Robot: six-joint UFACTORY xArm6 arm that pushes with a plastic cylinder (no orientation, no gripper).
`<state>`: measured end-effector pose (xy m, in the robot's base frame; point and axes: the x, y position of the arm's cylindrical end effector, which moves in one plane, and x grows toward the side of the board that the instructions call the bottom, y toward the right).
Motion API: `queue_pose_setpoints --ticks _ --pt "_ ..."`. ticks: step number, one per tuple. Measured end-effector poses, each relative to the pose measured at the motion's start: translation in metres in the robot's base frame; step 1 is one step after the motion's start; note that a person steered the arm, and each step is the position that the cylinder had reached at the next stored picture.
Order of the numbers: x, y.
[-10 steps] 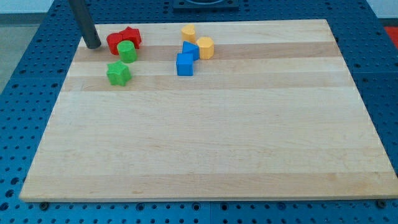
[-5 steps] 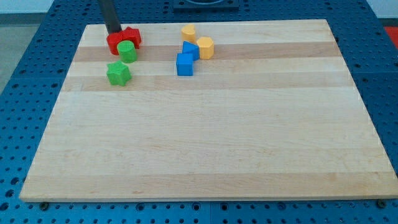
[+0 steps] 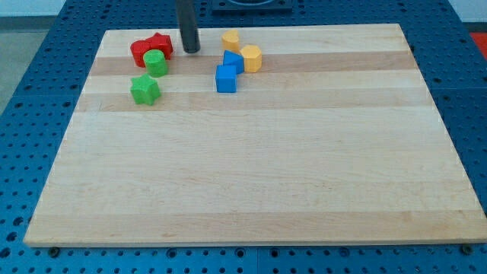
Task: Push the green circle into the green star
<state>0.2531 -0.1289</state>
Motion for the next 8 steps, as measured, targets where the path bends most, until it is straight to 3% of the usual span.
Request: queue_pose_setpoints --ticks 5,8 --pt "0.068 -0.020" --pt "0.049 -0.017"
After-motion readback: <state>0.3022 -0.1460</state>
